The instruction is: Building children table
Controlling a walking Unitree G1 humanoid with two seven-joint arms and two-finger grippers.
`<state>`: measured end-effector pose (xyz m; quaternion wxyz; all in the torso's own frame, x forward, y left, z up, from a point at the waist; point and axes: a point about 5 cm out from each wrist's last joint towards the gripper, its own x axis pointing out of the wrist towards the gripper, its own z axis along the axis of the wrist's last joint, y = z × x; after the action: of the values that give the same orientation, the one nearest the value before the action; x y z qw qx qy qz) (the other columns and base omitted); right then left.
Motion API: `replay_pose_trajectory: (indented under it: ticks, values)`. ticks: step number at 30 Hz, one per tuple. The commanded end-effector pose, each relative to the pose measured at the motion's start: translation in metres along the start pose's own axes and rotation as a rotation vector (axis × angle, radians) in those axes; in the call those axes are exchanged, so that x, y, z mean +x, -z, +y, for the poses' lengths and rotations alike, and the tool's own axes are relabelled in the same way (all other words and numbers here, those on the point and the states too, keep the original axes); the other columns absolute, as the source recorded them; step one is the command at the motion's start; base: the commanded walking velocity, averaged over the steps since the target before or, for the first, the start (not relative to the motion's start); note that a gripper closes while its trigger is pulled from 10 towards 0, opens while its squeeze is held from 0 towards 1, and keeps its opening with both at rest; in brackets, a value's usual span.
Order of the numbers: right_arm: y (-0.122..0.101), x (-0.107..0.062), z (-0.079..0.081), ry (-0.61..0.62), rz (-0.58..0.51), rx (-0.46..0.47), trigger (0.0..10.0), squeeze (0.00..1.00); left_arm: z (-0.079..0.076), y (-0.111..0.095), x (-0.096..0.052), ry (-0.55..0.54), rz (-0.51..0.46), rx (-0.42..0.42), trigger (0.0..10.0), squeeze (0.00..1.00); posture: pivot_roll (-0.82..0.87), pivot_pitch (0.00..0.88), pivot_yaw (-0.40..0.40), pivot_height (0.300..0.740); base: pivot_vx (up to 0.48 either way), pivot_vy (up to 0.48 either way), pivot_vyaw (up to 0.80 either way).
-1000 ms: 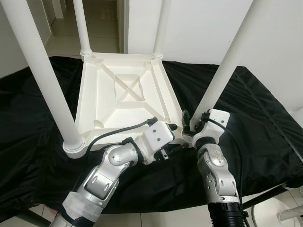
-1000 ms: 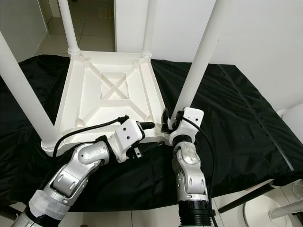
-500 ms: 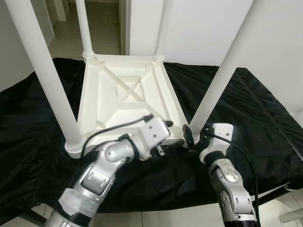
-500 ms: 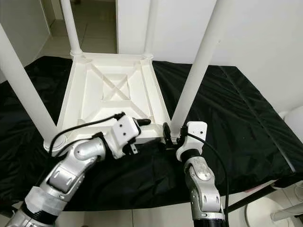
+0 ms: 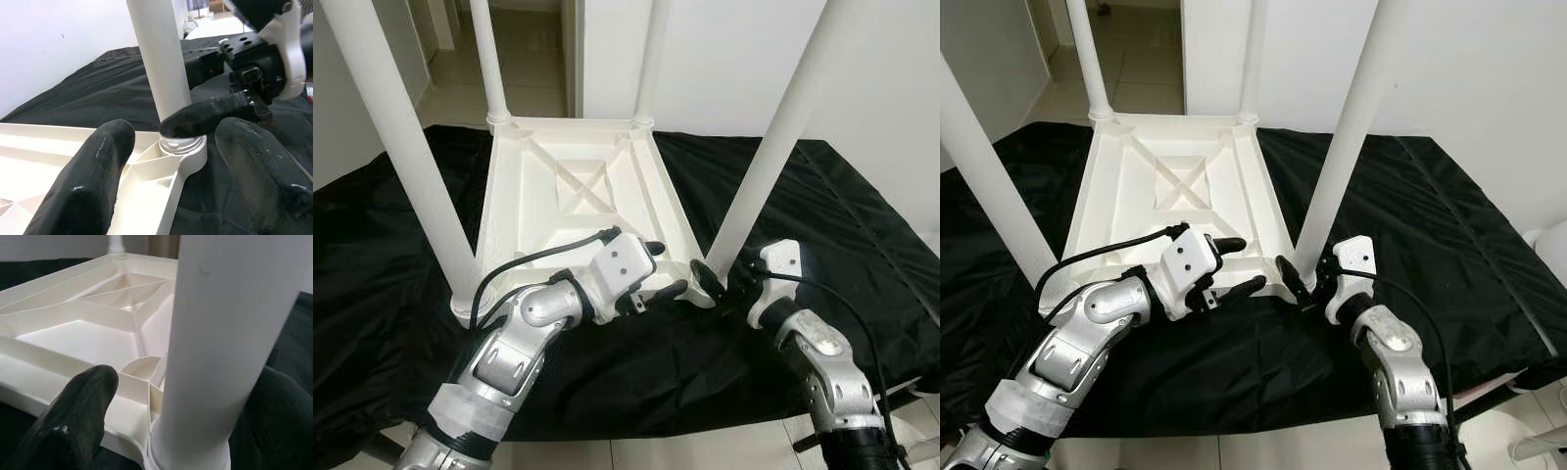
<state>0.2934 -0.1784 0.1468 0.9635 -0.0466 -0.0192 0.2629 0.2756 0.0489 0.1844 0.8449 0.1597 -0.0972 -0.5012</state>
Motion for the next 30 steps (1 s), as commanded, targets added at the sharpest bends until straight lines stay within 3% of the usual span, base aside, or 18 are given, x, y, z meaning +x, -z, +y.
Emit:
replay_pose_trajectory:
  ticks: [1,6,7,18,19,20,21,30]
  values:
    - [0.000,0.002,0.000,-0.056,0.006,-0.005,10.0,0.00,-0.001,-0.005,0.002,0.025,-0.012,0.015,10.0,0.00,-0.04,0.000,-0.049,0.740,0.000,0.000,0.00]
    - [0.003,0.016,-0.006,-0.166,0.061,-0.056,10.0,0.00,0.000,-0.005,0.000,0.021,-0.008,0.018,10.0,0.00,-0.03,0.000,-0.049,0.740,0.000,0.000,0.00]
    - [0.005,0.027,-0.009,-0.202,0.091,-0.083,10.0,0.00,0.002,-0.006,0.000,0.013,-0.007,0.021,10.0,0.00,-0.02,0.004,-0.050,0.740,0.000,0.000,0.00]
    - [0.013,0.047,-0.006,-0.242,0.131,-0.086,10.0,0.00,0.005,-0.007,0.000,-0.003,-0.008,0.023,10.0,0.00,-0.01,0.007,-0.056,0.740,0.000,0.000,0.00]
    - [0.016,0.050,-0.004,-0.249,0.141,-0.080,3.9,0.00,0.006,-0.007,0.000,-0.008,-0.008,0.024,10.0,0.00,-0.01,0.006,-0.057,0.740,0.000,0.000,0.00]
    - [0.016,0.050,-0.004,-0.249,0.141,-0.080,3.9,0.00,0.006,-0.007,0.000,-0.008,-0.008,0.024,10.0,0.00,-0.01,0.006,-0.057,0.740,0.000,0.000,0.00]
    - [0.019,0.051,-0.001,-0.260,0.145,-0.065,0.0,0.00,0.007,-0.007,0.000,-0.014,-0.008,0.026,10.0,0.00,0.00,0.006,-0.063,0.740,0.000,0.000,0.00]
    - [0.025,0.049,-0.003,-0.244,0.125,-0.029,0.0,0.00,0.010,-0.006,-0.001,-0.027,-0.003,0.029,10.0,0.00,-0.01,0.008,-0.065,0.740,0.000,0.000,0.00]
